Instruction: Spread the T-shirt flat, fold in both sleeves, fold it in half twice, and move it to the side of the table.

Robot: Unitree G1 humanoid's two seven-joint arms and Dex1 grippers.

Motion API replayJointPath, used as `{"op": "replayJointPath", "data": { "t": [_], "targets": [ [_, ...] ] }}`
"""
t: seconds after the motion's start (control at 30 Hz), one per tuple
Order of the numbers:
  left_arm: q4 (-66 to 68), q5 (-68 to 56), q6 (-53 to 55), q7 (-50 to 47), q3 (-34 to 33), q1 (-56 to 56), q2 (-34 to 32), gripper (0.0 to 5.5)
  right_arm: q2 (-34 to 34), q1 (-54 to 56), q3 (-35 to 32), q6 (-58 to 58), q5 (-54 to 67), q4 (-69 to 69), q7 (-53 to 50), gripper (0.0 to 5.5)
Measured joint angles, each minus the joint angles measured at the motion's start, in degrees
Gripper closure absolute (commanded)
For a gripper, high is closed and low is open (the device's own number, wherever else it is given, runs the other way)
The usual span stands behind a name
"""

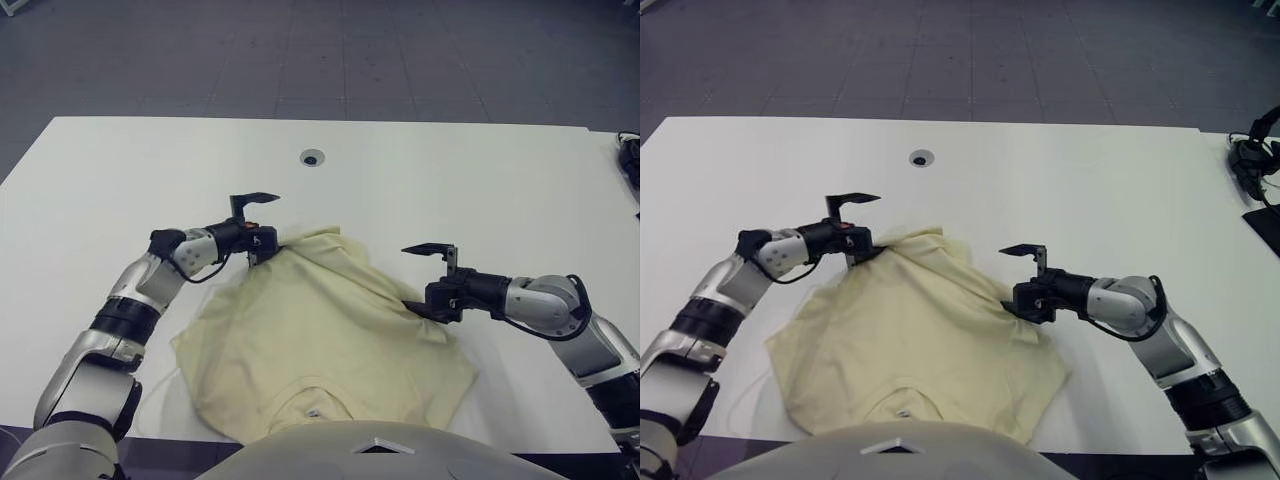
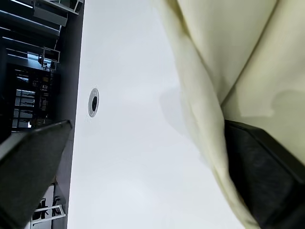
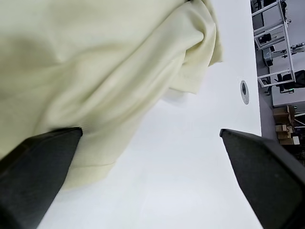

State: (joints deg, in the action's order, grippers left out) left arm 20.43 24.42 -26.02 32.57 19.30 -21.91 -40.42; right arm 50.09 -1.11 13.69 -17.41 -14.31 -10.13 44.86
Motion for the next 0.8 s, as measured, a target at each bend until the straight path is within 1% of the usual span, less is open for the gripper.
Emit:
{"op": "replayJointPath", "data": {
  "t": [0.13,0.23,0.33,0.63,0.73,0.8],
  "targets": [
    [-7.0,0.2,0.8,-0.3,-1.3,5.2,-1.9,0.12,-1.4,-2.0,0.5,0.2,1.5,-2.3,-0.5,0.1],
    [-15.1,0.1,1.9,0.8,-1.4,10.3,-2.1,0.12,-3.9,-5.0,3.9,-0.5,4.6,-5.6,0.3,0.1],
    [-19.6,0.3,3.3,2.1,-1.5,12.4,-2.2,0.12,-4.5,-6.3,5.1,0.1,6.6,-7.1,1.8,0.1],
    [-25.0,1.0,4.3,3.9,-1.9,15.7,-3.7,0.12,-7.1,-8.8,6.7,1.8,9.6,-9.0,3.0,0.1],
    [-25.4,1.3,4.4,3.9,-1.9,15.9,-3.7,0.12,-9.7,-8.6,6.0,2.7,12.8,-9.0,1.6,0.1],
    [-25.5,1.3,4.4,3.9,-1.9,15.9,-3.7,0.12,-11.6,-7.8,4.2,5.4,16.9,-9.4,0.9,0.1]
  ]
}}
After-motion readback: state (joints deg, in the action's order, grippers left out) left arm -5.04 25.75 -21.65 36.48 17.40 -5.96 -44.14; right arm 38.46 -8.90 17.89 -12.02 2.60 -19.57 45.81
